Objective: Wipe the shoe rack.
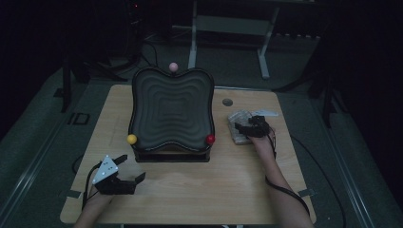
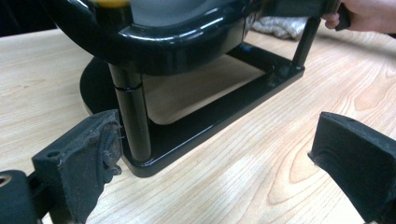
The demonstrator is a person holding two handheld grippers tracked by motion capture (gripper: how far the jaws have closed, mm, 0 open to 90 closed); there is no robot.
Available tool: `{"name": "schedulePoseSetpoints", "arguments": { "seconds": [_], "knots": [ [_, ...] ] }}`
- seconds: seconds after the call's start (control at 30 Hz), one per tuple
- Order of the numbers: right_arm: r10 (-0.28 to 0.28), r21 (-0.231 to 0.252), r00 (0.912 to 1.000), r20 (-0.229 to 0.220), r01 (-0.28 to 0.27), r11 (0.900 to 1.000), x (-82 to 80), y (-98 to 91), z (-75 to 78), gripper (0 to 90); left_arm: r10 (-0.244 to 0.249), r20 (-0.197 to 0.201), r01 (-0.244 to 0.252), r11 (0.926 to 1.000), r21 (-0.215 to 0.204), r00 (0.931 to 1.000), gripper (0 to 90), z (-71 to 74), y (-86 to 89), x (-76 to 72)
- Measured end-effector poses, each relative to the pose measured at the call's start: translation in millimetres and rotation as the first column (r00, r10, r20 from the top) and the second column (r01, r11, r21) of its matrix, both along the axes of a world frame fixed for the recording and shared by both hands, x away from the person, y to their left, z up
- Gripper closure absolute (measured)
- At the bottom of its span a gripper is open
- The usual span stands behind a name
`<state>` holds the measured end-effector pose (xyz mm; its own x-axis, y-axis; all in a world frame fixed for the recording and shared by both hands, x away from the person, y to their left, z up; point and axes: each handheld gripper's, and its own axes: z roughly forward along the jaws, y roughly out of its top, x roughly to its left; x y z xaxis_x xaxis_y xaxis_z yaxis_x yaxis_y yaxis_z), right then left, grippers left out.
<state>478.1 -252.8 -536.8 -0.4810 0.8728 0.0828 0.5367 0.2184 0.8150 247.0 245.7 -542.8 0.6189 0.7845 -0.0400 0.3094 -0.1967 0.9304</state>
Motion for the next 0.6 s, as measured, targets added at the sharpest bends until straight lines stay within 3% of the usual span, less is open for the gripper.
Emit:
{"name": "schedulePoseSetpoints", "arguments": {
  "seconds": [0.17,0.3,0.4,0.6],
  "knots": [
    [0.097,0.051,0.9921,0.080,-0.101,0.9935,-23.3,-0.8,11.0,14.7,-0.018,0.024,0.019,0.9997,-0.017,0.9995,2.4,2.9,-0.9,-4.1],
    [0.163,0.071,0.9823,0.092,-0.170,0.9828,-41.8,0.0,15.5,14.0,-0.030,0.040,0.031,0.9989,-0.036,0.9988,2.4,4.6,-1.7,-8.2],
    [0.174,0.056,0.9766,0.126,-0.183,0.9816,-53.2,-0.4,16.7,14.0,-0.036,0.047,0.038,0.9988,-0.031,0.9982,2.4,5.2,-2.9,-11.0],
    [0.142,0.034,0.9814,0.130,-0.147,0.9885,-69.8,-7.9,13.5,14.0,-0.047,0.050,0.049,0.9984,-0.028,0.9976,2.4,5.6,-5.3,-14.8]
  ]
}}
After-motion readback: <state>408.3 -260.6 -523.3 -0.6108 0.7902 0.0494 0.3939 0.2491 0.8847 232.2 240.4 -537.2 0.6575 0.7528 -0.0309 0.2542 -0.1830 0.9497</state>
